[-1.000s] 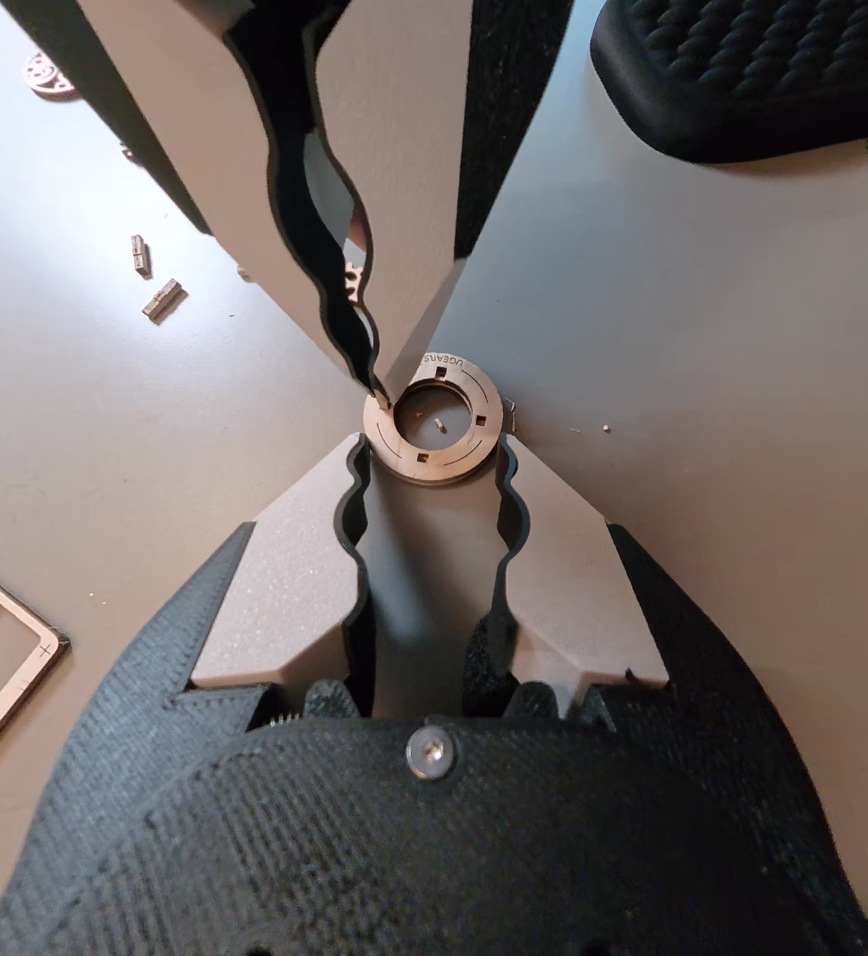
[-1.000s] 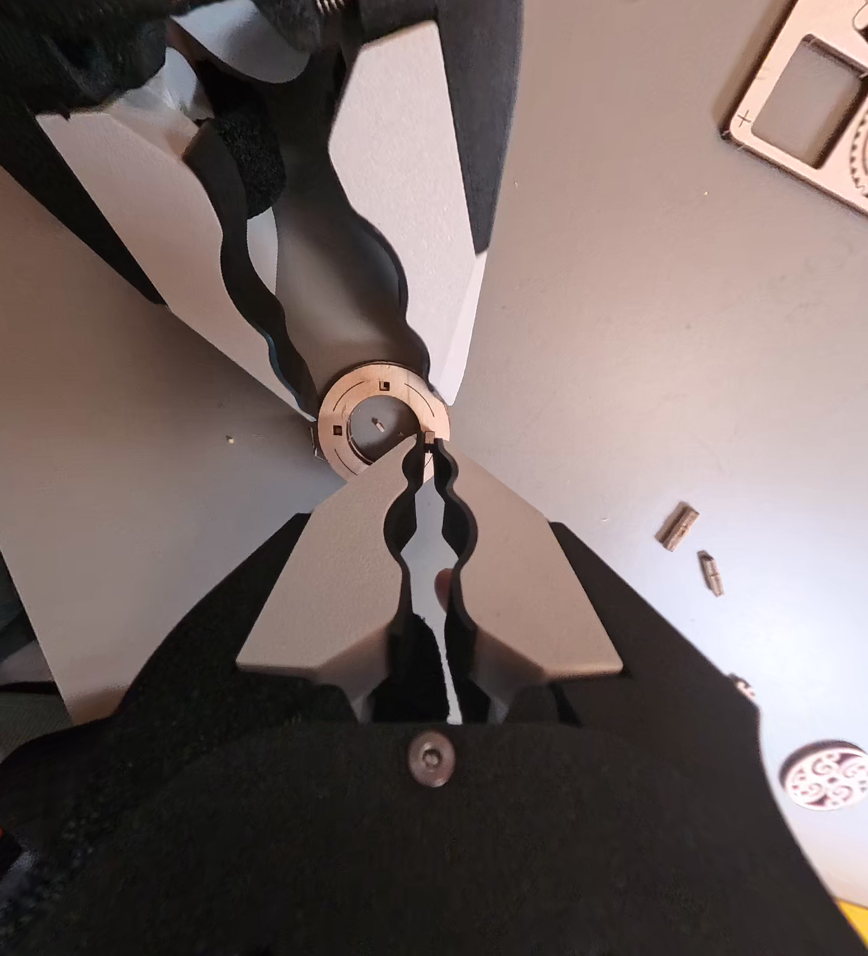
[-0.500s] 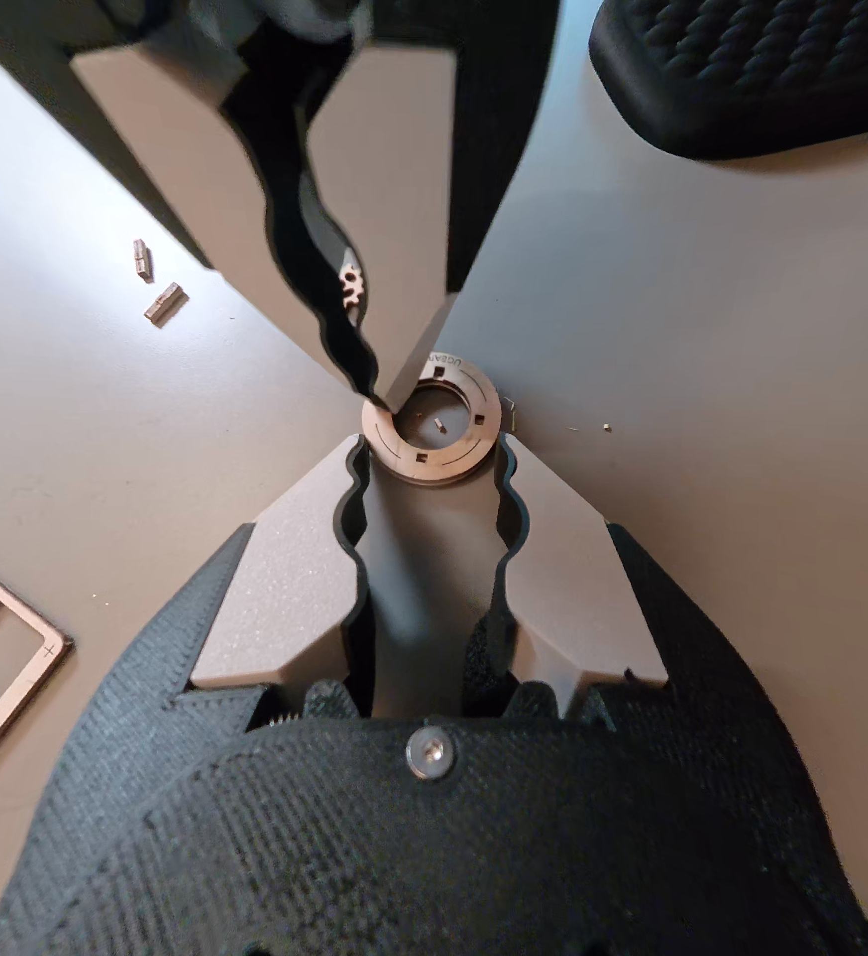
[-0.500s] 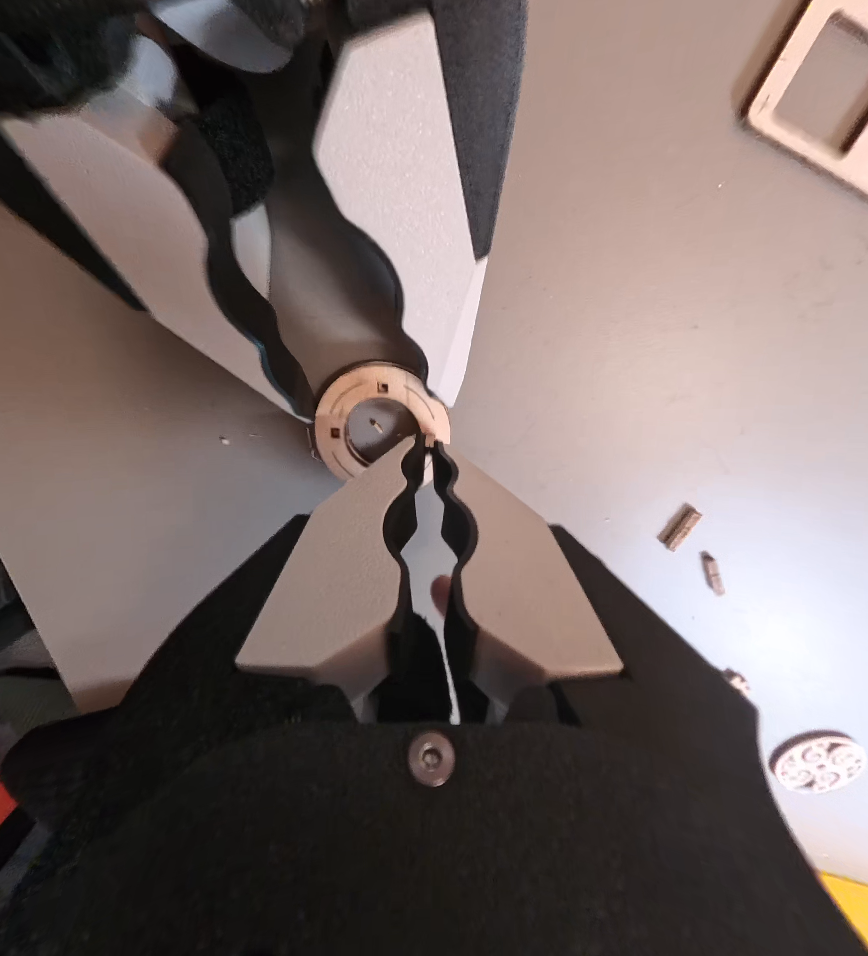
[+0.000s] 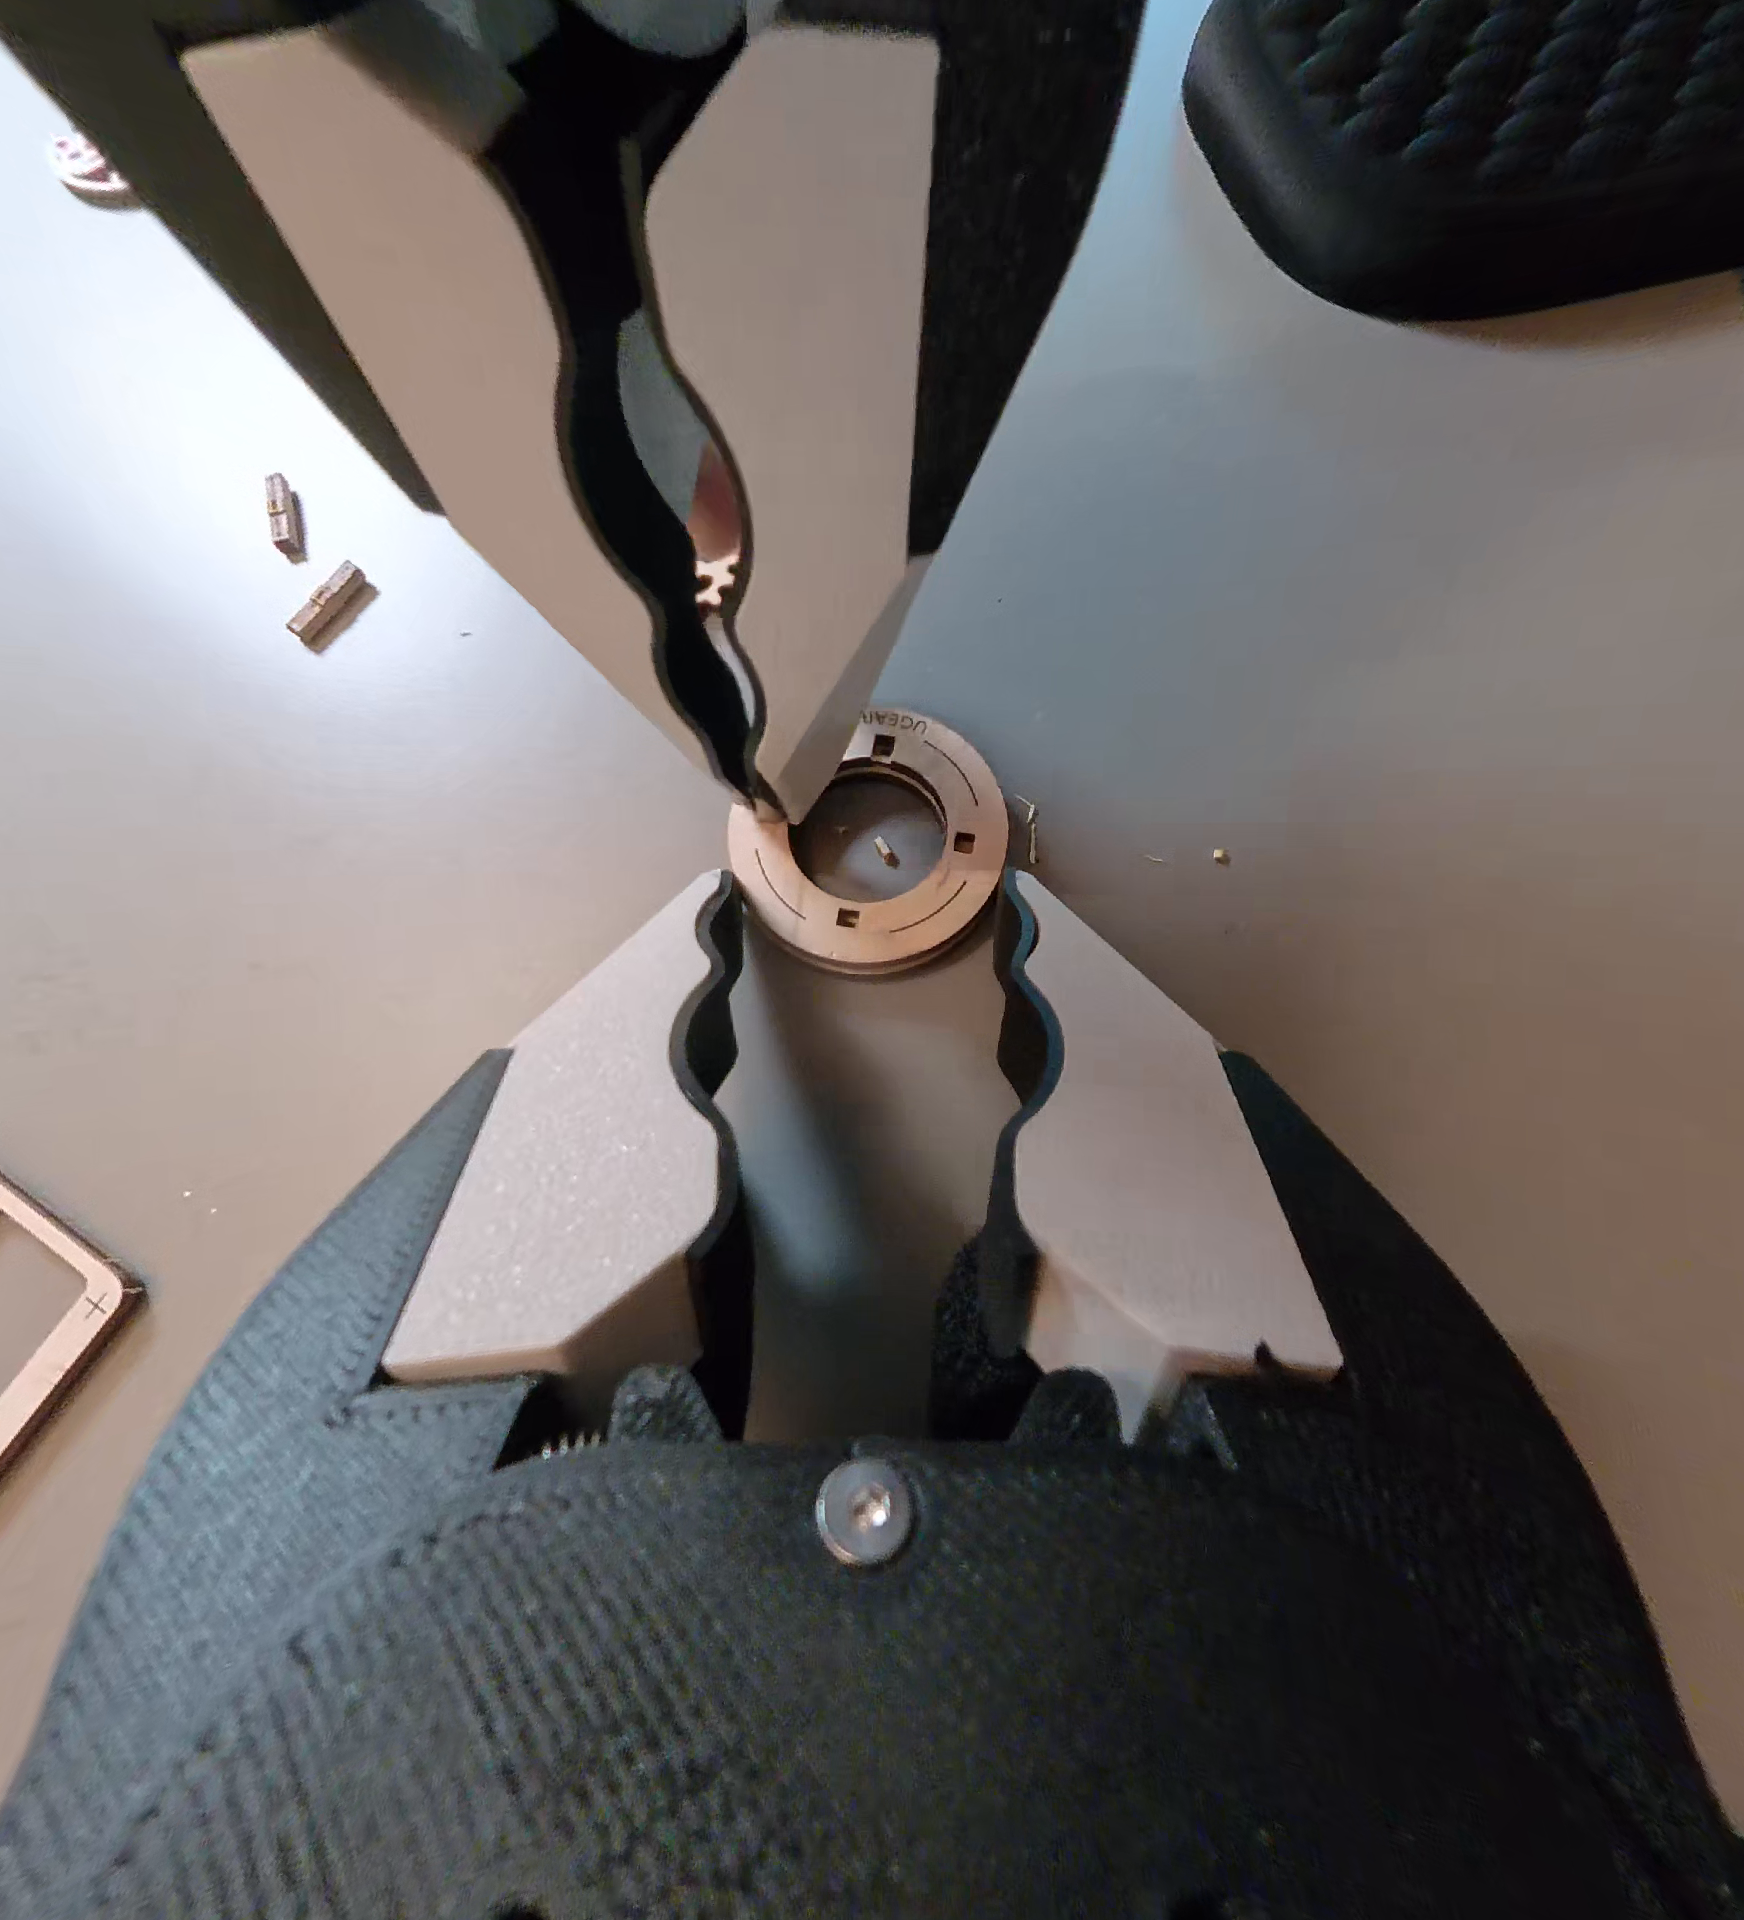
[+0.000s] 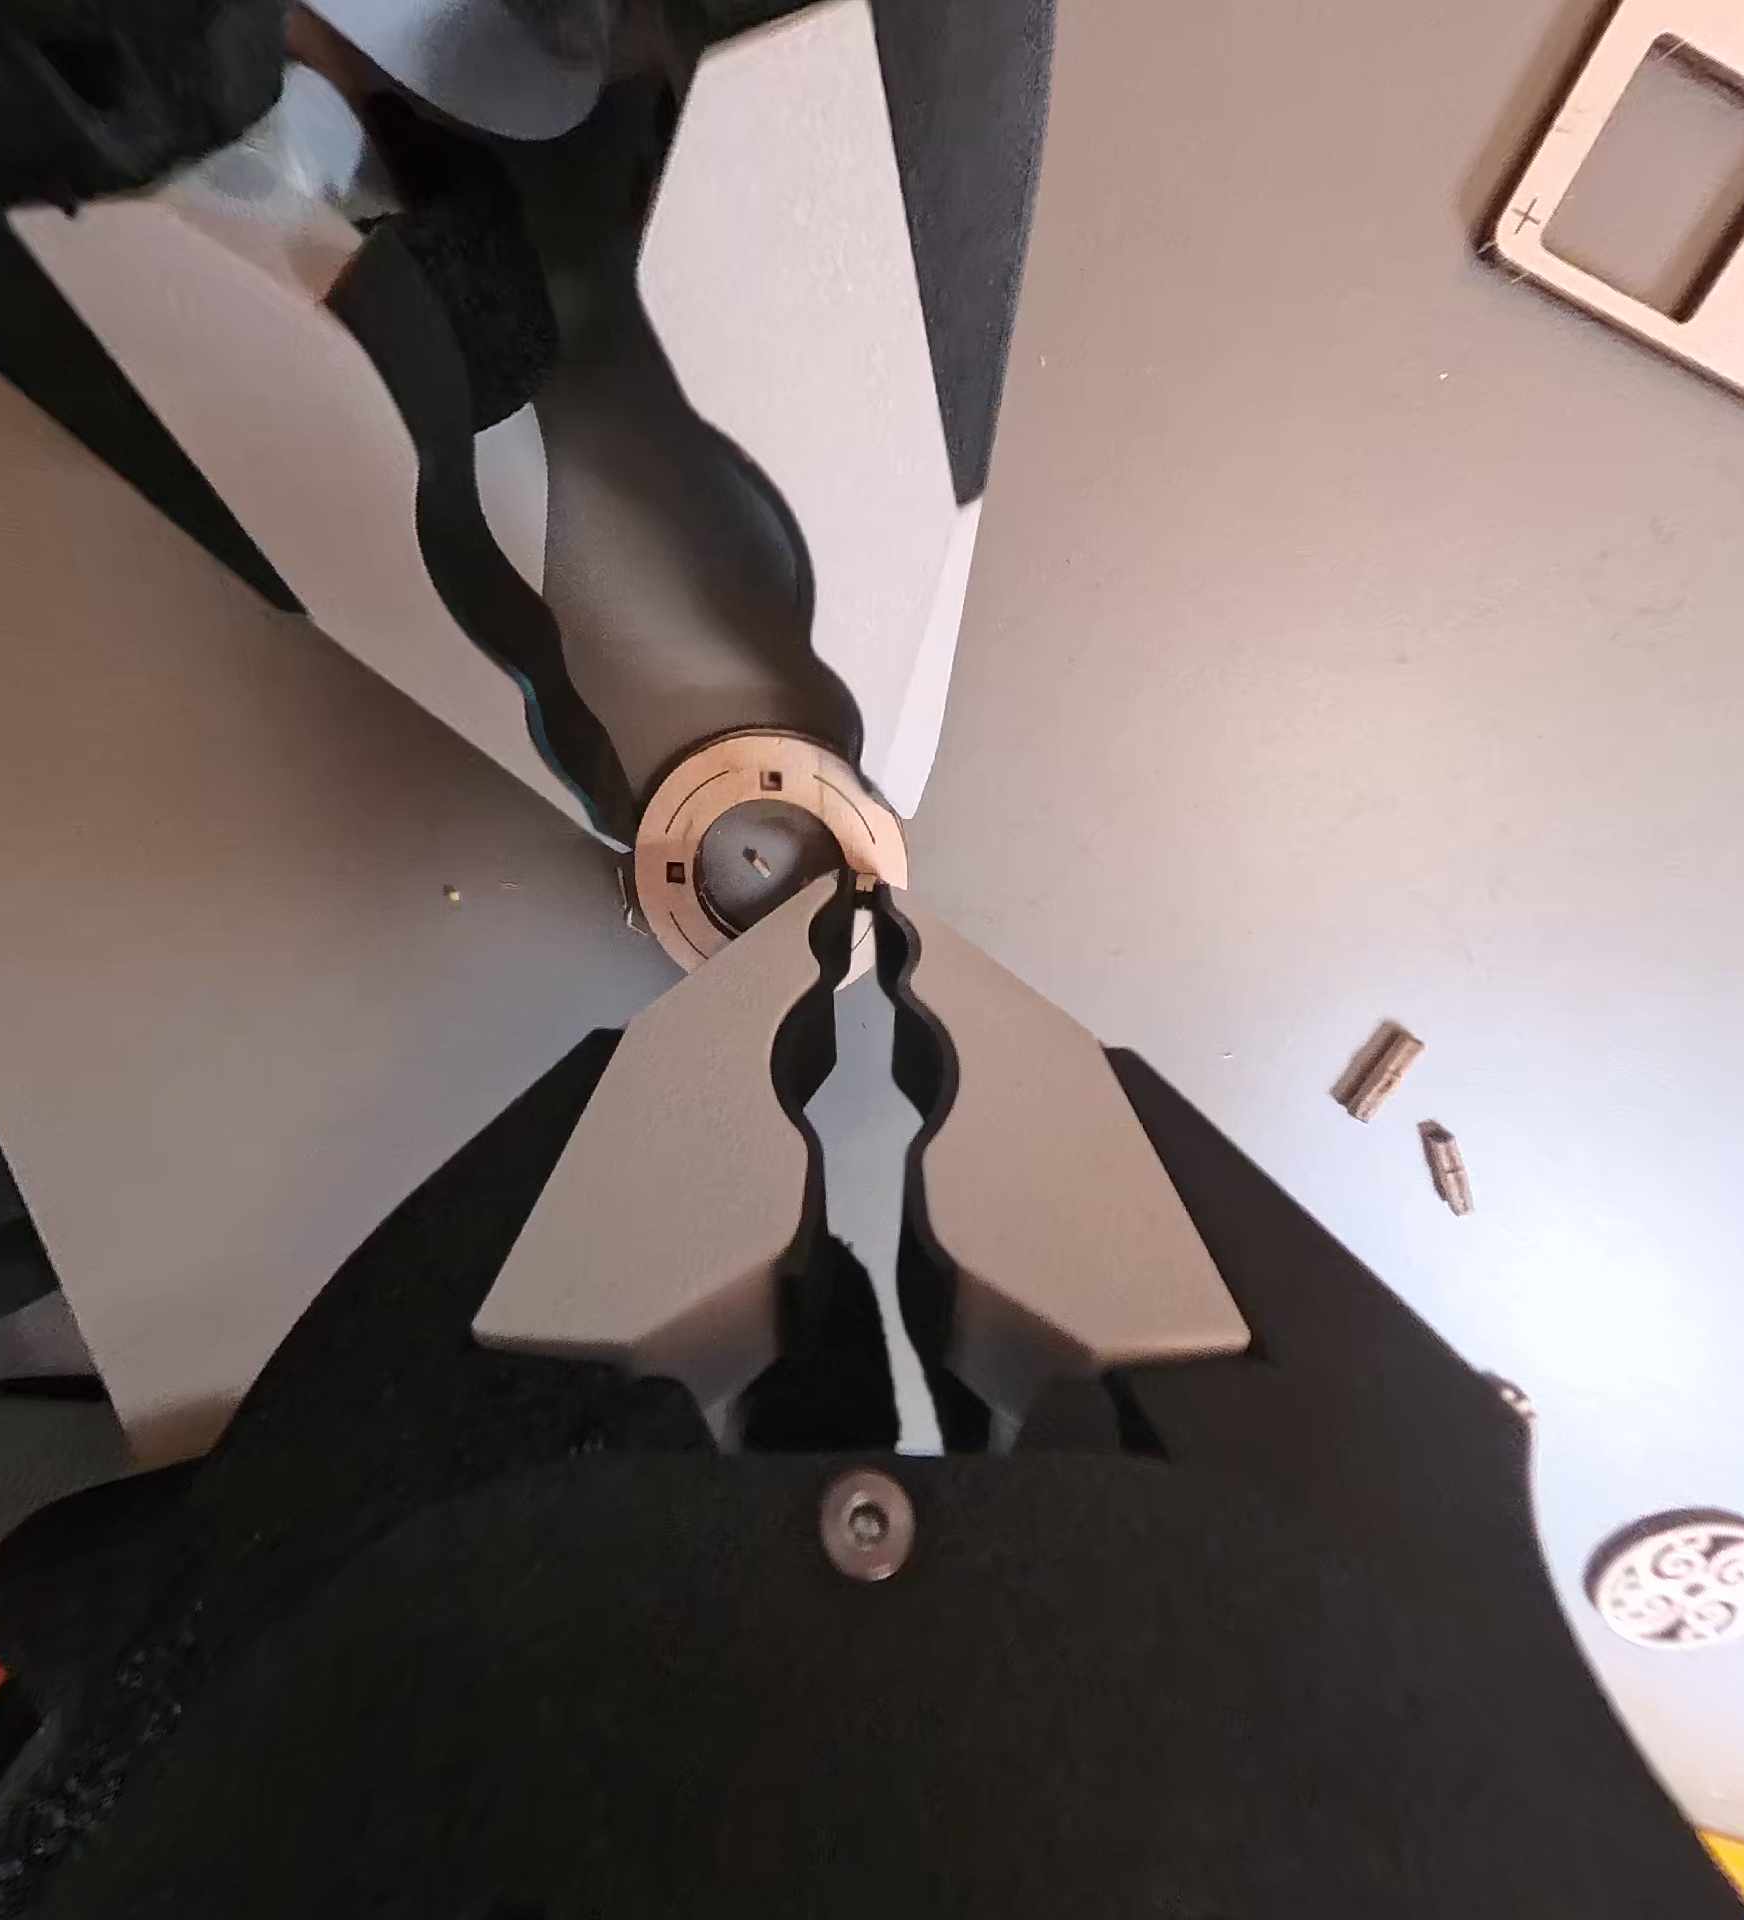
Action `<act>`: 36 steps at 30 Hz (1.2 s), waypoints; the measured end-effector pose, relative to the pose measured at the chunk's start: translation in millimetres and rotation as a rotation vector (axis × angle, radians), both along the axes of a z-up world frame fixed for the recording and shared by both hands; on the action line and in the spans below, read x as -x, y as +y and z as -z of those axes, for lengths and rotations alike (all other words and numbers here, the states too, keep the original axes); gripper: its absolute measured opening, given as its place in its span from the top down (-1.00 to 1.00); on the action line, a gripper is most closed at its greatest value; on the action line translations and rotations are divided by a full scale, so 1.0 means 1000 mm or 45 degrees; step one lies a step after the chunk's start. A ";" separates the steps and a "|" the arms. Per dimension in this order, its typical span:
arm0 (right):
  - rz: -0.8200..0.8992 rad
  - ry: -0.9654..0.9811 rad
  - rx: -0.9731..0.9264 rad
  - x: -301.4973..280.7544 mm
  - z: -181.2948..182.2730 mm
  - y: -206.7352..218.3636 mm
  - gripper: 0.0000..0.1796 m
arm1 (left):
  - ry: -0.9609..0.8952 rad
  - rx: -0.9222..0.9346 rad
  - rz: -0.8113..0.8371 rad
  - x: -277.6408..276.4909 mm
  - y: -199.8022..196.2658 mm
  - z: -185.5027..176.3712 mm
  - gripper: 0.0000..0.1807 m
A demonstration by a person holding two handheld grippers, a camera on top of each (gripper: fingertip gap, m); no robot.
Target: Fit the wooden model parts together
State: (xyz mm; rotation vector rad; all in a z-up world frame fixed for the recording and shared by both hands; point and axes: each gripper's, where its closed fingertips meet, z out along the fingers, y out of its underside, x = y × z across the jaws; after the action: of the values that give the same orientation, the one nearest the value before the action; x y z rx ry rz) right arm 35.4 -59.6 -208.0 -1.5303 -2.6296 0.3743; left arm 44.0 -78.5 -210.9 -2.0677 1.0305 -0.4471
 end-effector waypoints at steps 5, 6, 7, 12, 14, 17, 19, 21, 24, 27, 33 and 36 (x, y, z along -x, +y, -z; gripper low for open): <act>0.060 0.140 0.024 -0.003 -0.020 0.010 0.76 | -0.002 0.002 0.001 0.000 0.000 0.000 0.47; 0.072 0.135 0.017 -0.006 -0.023 0.012 0.72 | -0.002 0.003 0.001 0.000 0.000 0.000 0.47; 0.076 0.129 -0.004 -0.010 -0.024 0.014 0.69 | -0.002 0.002 0.001 0.000 0.000 0.000 0.47; 0.098 0.215 -0.009 -0.003 -0.021 0.007 0.84 | -0.002 0.002 0.003 0.000 0.000 0.000 0.47; 0.091 0.193 -0.006 -0.002 -0.015 0.005 0.85 | -0.002 0.002 0.004 0.000 0.000 0.000 0.47; 0.084 0.168 0.023 0.001 -0.011 -0.001 0.89 | -0.002 0.001 0.004 0.000 -0.001 0.000 0.47; 0.071 0.154 0.005 0.002 -0.010 -0.001 0.94 | -0.002 0.001 0.004 0.000 -0.001 0.000 0.47; 0.065 0.145 -0.008 0.002 -0.009 -0.001 0.98 | -0.002 0.002 0.006 0.000 -0.001 0.000 0.47; 0.061 0.124 -0.011 0.002 -0.008 -0.001 0.99 | -0.002 0.002 0.007 0.000 -0.001 0.000 0.47; 0.050 0.096 -0.024 0.002 -0.007 -0.001 0.99 | -0.002 0.002 0.007 0.000 -0.001 0.000 0.47; 0.054 0.076 -0.014 0.001 -0.003 -0.001 0.99 | -0.002 0.002 0.007 0.000 -0.001 0.000 0.47; 0.048 0.057 -0.001 0.002 -0.002 -0.001 0.99 | -0.004 0.005 0.005 0.000 -0.001 0.000 0.47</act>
State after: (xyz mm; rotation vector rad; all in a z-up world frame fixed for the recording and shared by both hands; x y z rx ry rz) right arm 33.6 -60.3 -205.5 -1.5500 -2.5632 0.3998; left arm 44.2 -79.5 -210.9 -2.0679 1.0331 -0.4545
